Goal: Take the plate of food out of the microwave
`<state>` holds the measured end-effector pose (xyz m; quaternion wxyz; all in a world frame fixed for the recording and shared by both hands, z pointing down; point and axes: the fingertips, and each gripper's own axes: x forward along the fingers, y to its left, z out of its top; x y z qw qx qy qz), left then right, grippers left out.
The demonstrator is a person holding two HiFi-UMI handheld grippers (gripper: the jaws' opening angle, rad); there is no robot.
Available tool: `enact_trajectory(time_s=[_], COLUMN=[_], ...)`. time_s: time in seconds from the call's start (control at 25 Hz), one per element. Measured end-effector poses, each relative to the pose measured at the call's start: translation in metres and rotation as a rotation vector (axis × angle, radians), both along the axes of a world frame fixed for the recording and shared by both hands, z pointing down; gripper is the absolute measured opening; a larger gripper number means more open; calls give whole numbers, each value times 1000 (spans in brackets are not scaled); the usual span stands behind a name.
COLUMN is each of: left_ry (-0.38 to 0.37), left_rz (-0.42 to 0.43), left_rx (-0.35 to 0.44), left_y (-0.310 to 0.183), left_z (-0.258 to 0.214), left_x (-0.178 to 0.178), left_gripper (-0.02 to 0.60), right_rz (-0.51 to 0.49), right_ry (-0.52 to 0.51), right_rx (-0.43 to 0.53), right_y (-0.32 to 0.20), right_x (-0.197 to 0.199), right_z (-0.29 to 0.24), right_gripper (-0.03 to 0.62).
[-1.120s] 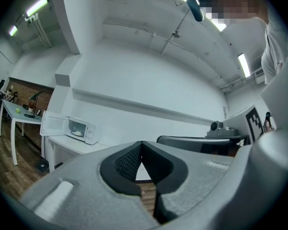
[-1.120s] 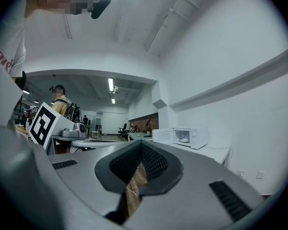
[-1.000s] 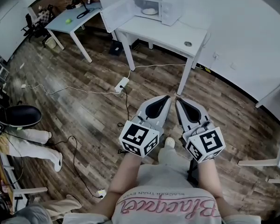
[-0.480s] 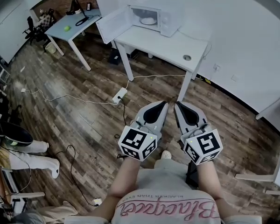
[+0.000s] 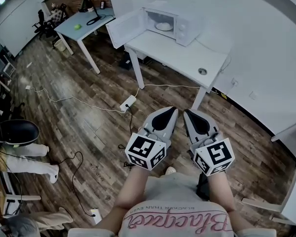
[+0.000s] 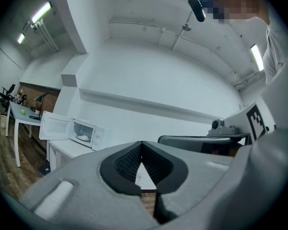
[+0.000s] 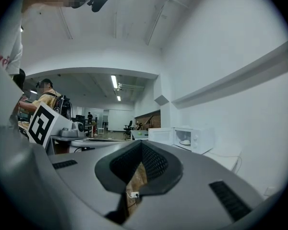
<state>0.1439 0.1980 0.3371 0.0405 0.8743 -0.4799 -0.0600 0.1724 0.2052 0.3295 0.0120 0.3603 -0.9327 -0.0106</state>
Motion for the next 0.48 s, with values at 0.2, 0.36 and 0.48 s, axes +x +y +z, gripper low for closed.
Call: enact_trajectory(time_s=[0.2,0.36,0.48], left_ry=[-11,-18,-22], left_rz=[-19,-43,-77], left_rx=[-13,-11,2], left_y=[-9,-13,-16], left_z=[1,1,1], left_x=[3,3,1], left_gripper=[6,6,6], right_rz=[-29,-43,-44], right_ry=[1,-11,-20], right_rx=[0,-4,-16], right_y=[-7,-10,-13], right_x=[3,4,7], right_z=[2,3,6], right_gripper=[6,6,6])
